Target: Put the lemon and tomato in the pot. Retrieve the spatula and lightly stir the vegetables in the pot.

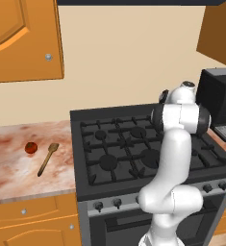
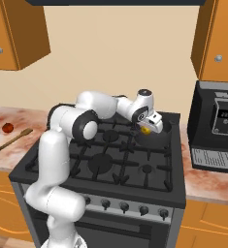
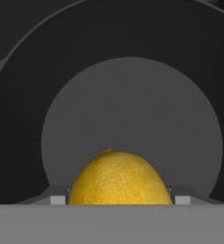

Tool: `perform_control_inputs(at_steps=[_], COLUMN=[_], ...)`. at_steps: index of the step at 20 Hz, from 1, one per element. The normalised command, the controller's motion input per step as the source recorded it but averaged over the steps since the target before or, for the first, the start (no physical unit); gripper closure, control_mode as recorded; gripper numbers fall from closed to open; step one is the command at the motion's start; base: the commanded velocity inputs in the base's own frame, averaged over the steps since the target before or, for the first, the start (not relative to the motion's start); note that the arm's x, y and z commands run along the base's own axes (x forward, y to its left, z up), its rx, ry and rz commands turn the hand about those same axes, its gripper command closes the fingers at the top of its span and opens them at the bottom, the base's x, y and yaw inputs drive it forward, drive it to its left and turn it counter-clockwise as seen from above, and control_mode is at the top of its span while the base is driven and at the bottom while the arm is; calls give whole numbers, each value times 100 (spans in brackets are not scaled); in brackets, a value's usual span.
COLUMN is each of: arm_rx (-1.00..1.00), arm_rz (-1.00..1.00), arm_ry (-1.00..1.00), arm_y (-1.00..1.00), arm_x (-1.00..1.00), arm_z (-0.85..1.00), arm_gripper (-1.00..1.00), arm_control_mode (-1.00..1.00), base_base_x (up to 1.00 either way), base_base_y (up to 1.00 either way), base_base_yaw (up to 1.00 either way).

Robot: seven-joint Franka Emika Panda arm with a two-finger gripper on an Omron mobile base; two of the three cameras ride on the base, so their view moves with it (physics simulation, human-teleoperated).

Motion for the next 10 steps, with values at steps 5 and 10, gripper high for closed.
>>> perform_control_inputs(at_steps=[5,10], arm_rx=[0,0], arm_rz=[0,0], arm_ry=[0,-3], arm_y=[0,0], arm_x=[0,0], arm_z=[0,6], arm_gripper=[-100,-100], arm_control_mode=[-100,-100], base_base_x=[0,0], base_base_y=[0,0], base_base_yaw=[0,0])
